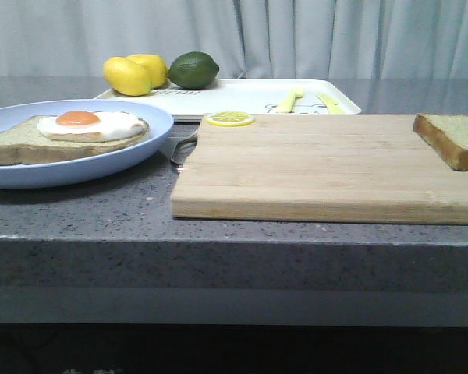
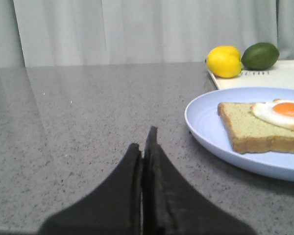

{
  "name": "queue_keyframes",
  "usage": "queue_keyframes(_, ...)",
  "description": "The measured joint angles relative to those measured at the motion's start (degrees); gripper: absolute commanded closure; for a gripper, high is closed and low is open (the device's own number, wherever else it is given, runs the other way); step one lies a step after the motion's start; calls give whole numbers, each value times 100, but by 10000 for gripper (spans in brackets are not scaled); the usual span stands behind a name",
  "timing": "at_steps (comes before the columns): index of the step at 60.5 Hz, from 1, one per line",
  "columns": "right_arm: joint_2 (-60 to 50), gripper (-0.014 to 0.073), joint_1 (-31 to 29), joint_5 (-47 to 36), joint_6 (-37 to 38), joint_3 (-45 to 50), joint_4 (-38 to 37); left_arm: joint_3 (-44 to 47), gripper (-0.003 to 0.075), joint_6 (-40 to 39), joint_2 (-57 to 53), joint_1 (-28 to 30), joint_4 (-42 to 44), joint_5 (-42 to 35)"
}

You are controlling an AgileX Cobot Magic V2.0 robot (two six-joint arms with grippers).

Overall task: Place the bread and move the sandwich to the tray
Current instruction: 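Move the right gripper down over the plain bread slice on the board, then close the right gripper on the edge of the plain bread slice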

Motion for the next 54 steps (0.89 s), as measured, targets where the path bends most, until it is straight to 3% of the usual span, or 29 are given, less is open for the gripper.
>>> queue_keyframes(17,0,655,0,-71,0,-285,0,-75,741,0,0,0,-12,-1096)
queue_keyframes(28,206,655,0,916,0,-1319,0,-928,741,0,361,0,-21,-656)
queue_keyframes(34,1017,655,0,1533,0,-2134,0,-1822,741,0,1303,0,-181,-40)
queue_keyframes(47,2548,648,0,1707,0,-3000,17,-2741,741,0,3059,0,-302,456)
queue_keyframes(52,2868,583,0,1576,0,-3097,31,-2853,738,0,3416,0,-381,462)
queue_keyframes(54,2964,514,0,1496,0,-3100,35,-2861,726,0,3487,0,-432,448)
